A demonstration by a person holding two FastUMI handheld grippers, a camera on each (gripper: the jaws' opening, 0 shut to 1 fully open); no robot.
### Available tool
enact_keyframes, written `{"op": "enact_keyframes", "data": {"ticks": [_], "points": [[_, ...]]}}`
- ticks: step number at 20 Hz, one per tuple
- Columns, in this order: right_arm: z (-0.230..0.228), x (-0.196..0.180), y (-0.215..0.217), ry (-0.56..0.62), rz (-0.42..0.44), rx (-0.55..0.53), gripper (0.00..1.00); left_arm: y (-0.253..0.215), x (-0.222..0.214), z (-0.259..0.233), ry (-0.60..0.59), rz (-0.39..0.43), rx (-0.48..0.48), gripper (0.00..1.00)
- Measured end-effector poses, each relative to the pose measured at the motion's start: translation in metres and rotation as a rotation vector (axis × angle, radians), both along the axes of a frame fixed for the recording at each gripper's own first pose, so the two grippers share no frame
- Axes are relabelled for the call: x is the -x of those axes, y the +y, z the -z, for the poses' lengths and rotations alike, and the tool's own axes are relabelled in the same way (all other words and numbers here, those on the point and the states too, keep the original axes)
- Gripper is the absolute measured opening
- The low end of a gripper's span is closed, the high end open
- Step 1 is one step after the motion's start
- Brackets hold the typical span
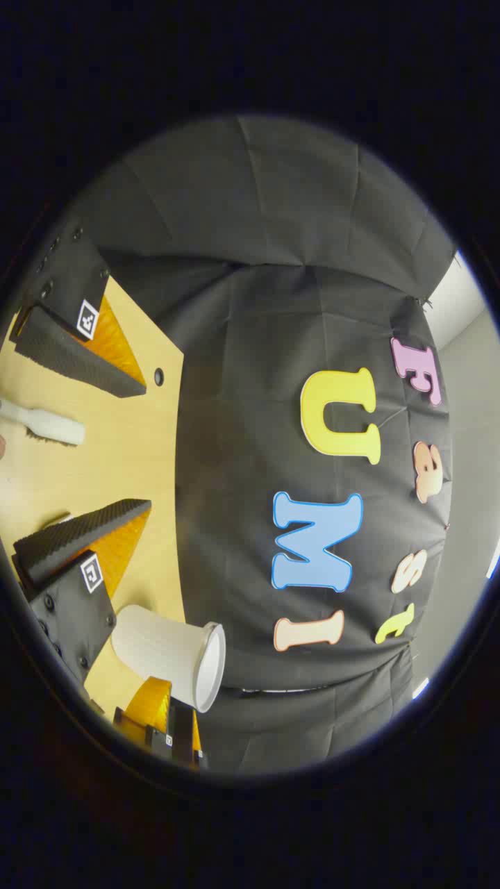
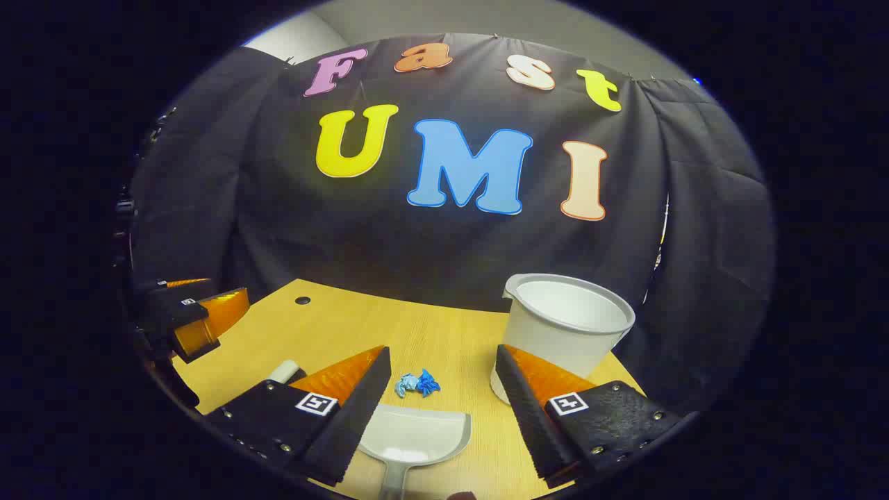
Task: Pick up the small broom and dustpan from the desktop, sweep the trash into the dustpan with the broom, and then empty the trash into the garbage bin.
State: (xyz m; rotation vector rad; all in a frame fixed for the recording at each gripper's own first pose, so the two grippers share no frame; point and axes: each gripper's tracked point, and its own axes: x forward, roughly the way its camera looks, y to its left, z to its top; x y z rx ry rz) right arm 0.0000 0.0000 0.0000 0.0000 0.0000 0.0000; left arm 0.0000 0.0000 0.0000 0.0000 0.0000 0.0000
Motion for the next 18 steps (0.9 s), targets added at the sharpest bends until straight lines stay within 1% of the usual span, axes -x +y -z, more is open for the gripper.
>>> {"op": "enact_keyframes", "data": {"ticks": [9,12,13,14,18], "points": [[0.008,-0.001,0.0,0.024,-0.004,-0.01,0.95,-0.002,-0.004,0.006,0.012,0.003,0.005,0.96],[0.012,-0.002,0.003,0.04,-0.014,-0.016,0.95,-0.001,-0.004,0.009,0.022,0.001,0.002,0.94],[0.013,-0.002,0.003,0.043,-0.018,-0.018,0.95,-0.001,-0.004,0.01,0.024,0.0,0.001,0.96],[0.013,-0.002,0.004,0.045,-0.02,-0.018,0.95,-0.001,-0.003,0.01,0.027,0.0,0.0,0.94],[0.015,-0.004,0.003,0.05,-0.023,-0.02,0.95,-0.002,-0.004,0.014,0.038,-0.002,0.001,0.96]]}}
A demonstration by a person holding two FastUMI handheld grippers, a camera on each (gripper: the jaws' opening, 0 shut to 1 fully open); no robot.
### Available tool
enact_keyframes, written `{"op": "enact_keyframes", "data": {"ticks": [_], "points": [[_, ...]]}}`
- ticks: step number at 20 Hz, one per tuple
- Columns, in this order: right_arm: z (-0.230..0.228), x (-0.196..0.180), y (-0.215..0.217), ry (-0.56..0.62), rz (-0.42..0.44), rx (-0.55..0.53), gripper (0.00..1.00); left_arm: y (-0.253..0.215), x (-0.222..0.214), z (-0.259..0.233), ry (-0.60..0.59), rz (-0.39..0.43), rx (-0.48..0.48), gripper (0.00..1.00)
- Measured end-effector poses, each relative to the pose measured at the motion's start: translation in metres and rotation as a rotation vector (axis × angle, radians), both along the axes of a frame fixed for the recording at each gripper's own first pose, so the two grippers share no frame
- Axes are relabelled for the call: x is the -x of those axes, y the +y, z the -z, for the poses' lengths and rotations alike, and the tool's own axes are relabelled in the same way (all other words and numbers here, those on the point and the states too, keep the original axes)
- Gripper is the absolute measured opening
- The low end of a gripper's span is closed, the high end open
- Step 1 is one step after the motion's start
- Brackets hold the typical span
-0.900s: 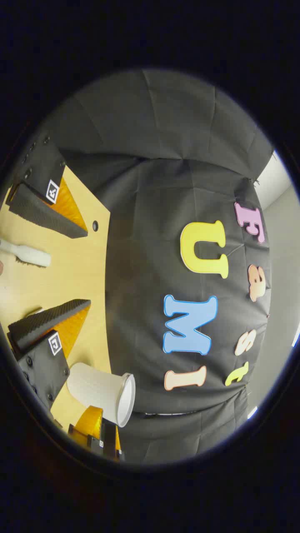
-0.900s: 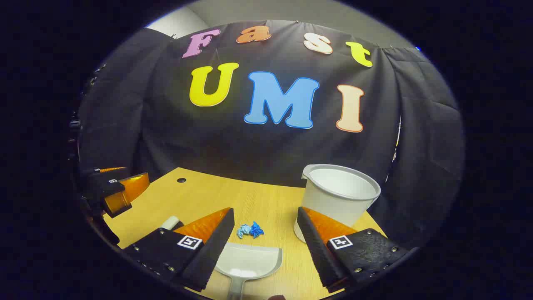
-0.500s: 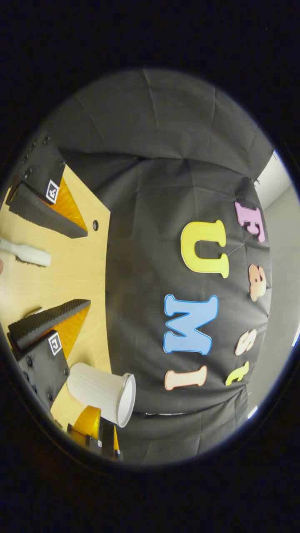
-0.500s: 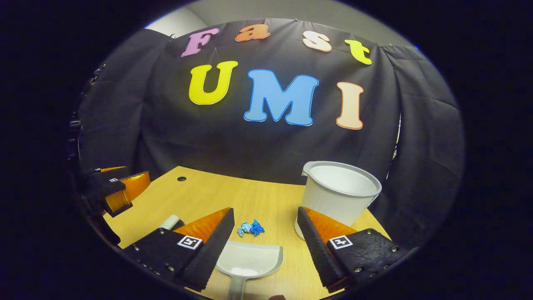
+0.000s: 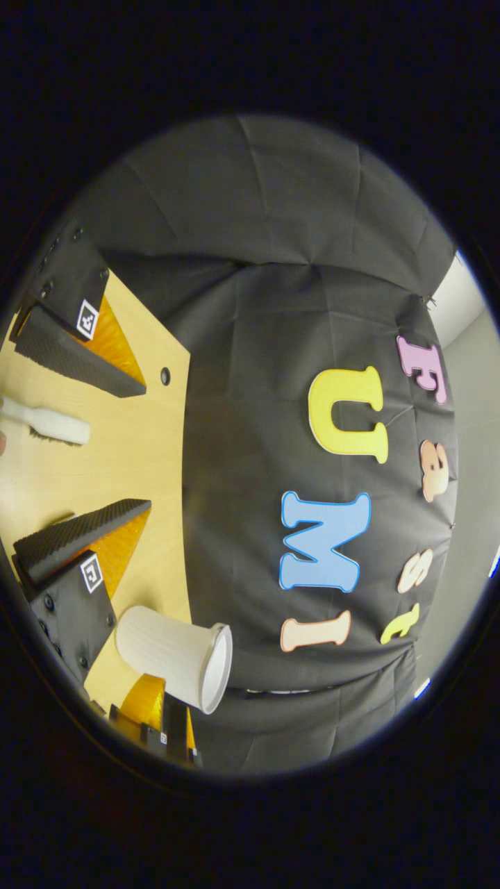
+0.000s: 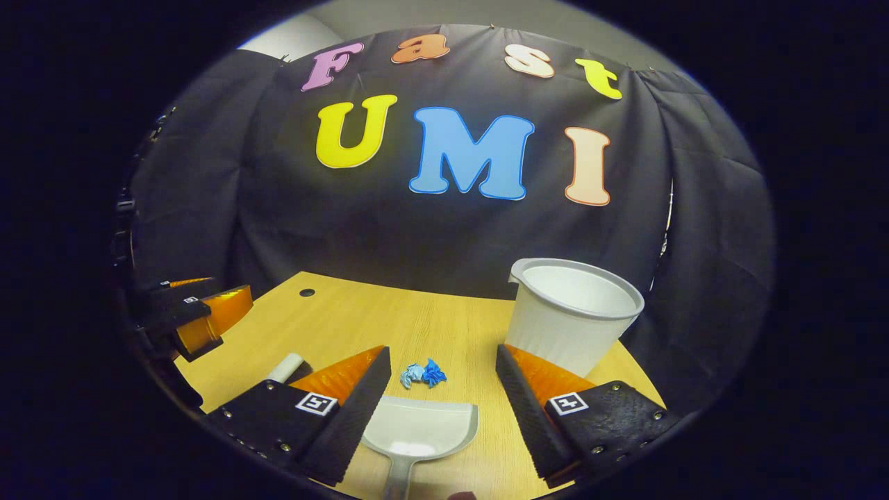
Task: Pick up the small broom and dustpan from the desktop, sweep the trash into the dustpan with the broom, and then empty the trash into the garbage bin.
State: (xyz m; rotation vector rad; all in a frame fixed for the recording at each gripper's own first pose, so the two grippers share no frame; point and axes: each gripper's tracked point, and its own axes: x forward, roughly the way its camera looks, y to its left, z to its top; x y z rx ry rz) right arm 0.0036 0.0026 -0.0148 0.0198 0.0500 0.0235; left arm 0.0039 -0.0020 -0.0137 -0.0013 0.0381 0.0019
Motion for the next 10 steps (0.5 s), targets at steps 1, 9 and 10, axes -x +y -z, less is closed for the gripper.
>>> {"op": "enact_keyframes", "data": {"ticks": [1,9,10], "points": [[0.0,0.0,0.0,0.001,-0.001,-0.001,0.95,-0.001,-0.001,0.0,0.002,-0.001,0.0,0.96],[0.009,-0.002,0.002,0.027,-0.018,-0.003,0.95,-0.011,-0.003,0.007,0.024,0.023,-0.024,0.96],[0.011,-0.001,0.003,0.037,-0.024,-0.005,0.95,-0.013,-0.004,0.013,0.04,0.031,-0.025,0.96]]}}
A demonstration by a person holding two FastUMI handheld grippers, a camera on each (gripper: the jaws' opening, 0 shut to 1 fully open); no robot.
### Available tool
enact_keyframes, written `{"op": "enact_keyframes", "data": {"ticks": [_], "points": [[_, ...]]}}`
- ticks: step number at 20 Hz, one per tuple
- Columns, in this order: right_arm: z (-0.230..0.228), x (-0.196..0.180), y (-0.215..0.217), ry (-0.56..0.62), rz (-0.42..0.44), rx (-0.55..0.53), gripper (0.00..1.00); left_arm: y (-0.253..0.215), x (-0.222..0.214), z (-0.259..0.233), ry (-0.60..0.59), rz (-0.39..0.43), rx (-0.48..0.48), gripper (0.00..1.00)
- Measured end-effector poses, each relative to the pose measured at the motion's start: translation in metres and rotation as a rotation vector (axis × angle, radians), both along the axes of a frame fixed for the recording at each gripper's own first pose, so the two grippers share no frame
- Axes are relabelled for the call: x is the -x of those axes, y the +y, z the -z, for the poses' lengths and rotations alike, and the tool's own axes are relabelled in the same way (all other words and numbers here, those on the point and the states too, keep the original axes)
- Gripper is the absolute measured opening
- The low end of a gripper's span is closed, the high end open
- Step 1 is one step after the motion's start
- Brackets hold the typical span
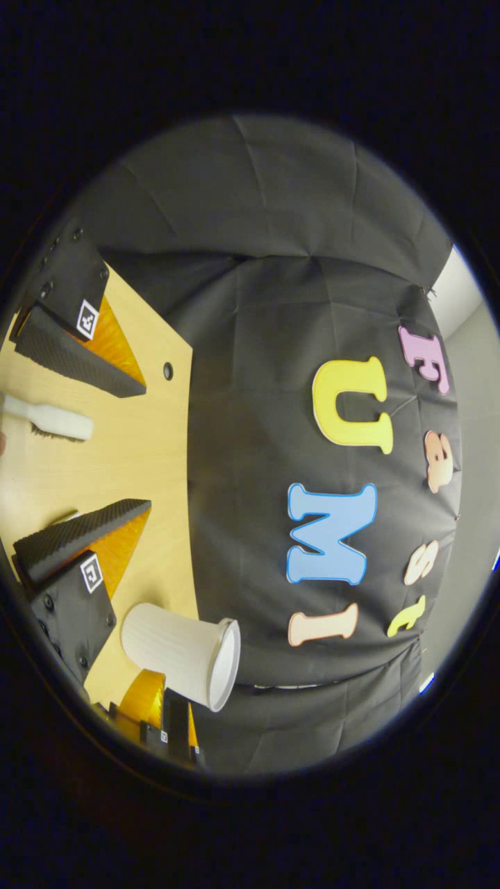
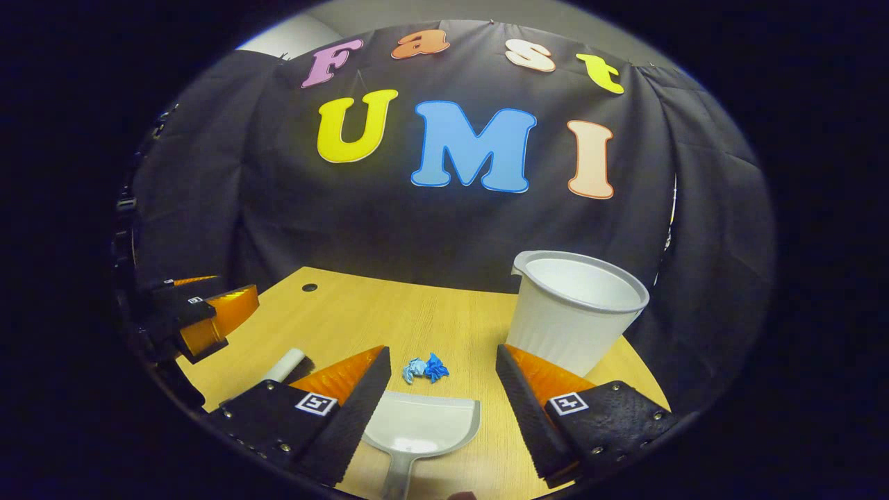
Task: Pick up the small broom and dustpan from the desktop, sweep the trash into the dustpan with the broom, and then empty the trash into the garbage bin.
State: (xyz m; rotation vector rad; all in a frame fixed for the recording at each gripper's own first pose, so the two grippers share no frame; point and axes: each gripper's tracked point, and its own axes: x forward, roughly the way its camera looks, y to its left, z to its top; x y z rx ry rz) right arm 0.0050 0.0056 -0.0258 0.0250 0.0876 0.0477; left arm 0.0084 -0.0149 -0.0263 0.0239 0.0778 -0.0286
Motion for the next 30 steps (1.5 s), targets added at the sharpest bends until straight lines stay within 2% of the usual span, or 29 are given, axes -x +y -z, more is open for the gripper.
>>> {"op": "enact_keyframes", "data": {"ticks": [10,16,24,30], "points": [[0.053,-0.003,0.023,0.181,-0.061,-0.008,0.95,0.019,0.001,0.092,0.322,-0.002,0.064,0.96],[0.093,-0.006,0.033,0.321,-0.069,-0.022,0.95,0.034,0.002,0.151,0.525,0.029,-0.001,0.96],[0.146,0.001,0.046,0.545,-0.062,-0.117,0.95,0.044,0.006,0.209,0.74,0.087,-0.06,0.96],[0.182,0.012,0.05,0.695,-0.055,-0.154,0.96,0.048,0.006,0.238,0.851,0.101,-0.043,0.95]]}}
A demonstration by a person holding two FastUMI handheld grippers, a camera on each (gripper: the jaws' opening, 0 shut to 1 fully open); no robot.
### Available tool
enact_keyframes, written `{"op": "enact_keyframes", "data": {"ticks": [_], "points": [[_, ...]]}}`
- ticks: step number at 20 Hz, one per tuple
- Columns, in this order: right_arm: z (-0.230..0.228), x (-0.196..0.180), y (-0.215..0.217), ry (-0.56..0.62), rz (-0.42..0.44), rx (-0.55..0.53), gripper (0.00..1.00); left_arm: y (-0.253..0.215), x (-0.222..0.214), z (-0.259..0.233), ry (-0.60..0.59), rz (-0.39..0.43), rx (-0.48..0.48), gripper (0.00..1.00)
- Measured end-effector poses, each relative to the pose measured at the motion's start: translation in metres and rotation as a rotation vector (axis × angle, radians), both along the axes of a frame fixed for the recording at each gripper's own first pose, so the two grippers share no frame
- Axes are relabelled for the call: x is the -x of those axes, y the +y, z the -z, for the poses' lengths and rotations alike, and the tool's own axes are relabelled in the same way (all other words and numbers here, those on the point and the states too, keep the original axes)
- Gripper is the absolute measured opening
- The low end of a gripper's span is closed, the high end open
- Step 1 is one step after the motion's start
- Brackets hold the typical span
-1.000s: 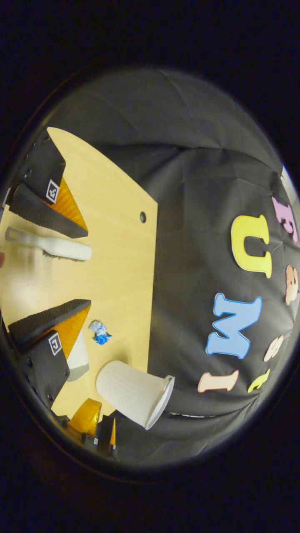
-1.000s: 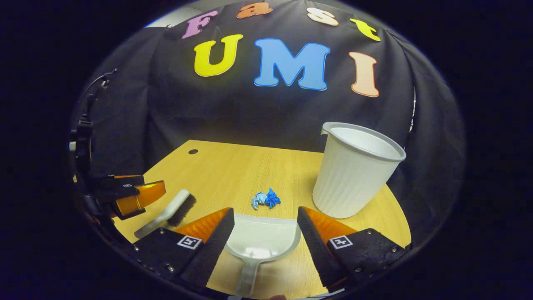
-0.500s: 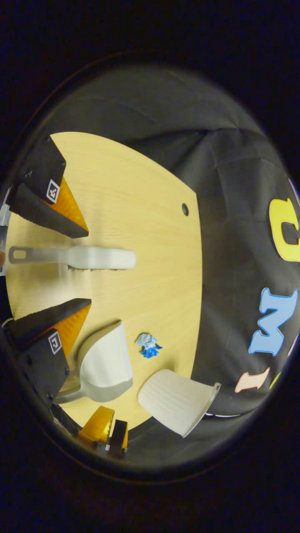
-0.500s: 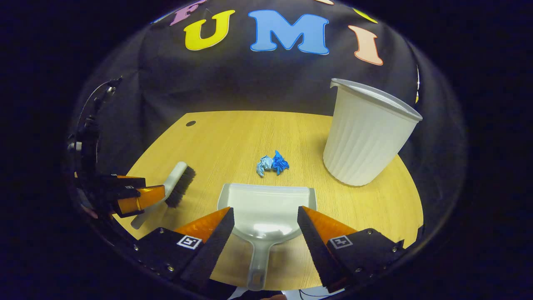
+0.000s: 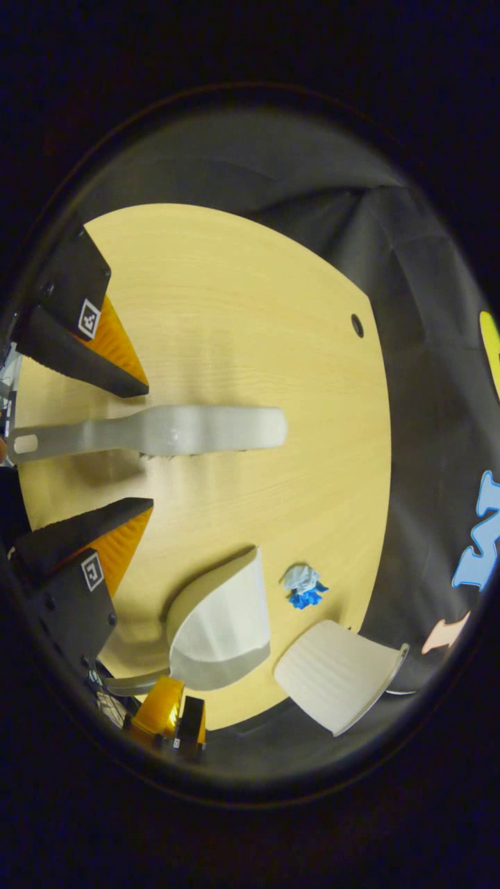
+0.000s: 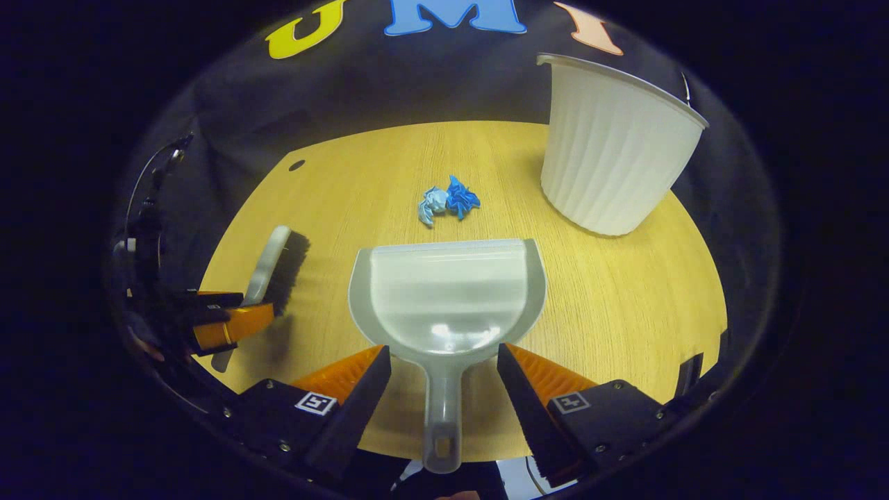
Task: Pick up the small broom and dustpan from the desktop, sweep the trash into the dustpan with the broom, and then empty the trash into the garbage bin.
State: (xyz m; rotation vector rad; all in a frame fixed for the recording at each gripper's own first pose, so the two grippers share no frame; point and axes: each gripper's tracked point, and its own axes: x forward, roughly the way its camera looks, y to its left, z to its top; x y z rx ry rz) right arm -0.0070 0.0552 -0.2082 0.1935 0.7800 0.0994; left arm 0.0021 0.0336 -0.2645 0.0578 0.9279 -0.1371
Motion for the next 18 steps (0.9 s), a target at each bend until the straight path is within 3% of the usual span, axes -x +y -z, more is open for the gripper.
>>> {"op": "enact_keyframes", "data": {"ticks": [6,13,14,15,17,18], "points": [[0.038,0.001,0.007,0.136,-0.037,0.029,0.97,0.005,-0.003,0.024,0.073,-0.008,-0.016,0.96],[0.057,-0.013,0.012,0.195,-0.046,0.022,0.96,0.005,-0.018,0.037,0.1,-0.006,-0.041,0.91],[0.058,-0.014,0.013,0.2,-0.047,0.017,0.9,0.006,-0.019,0.038,0.096,-0.001,-0.052,0.84],[0.06,-0.014,0.015,0.204,-0.05,0.007,0.9,0.007,-0.021,0.038,0.092,0.001,-0.063,0.84],[0.061,-0.014,0.02,0.213,-0.041,-0.036,0.75,0.007,-0.023,0.038,0.089,0.004,-0.073,0.77],[0.062,-0.015,0.019,0.22,-0.04,-0.043,0.48,0.005,-0.024,0.038,0.089,0.007,-0.074,0.74]]}}
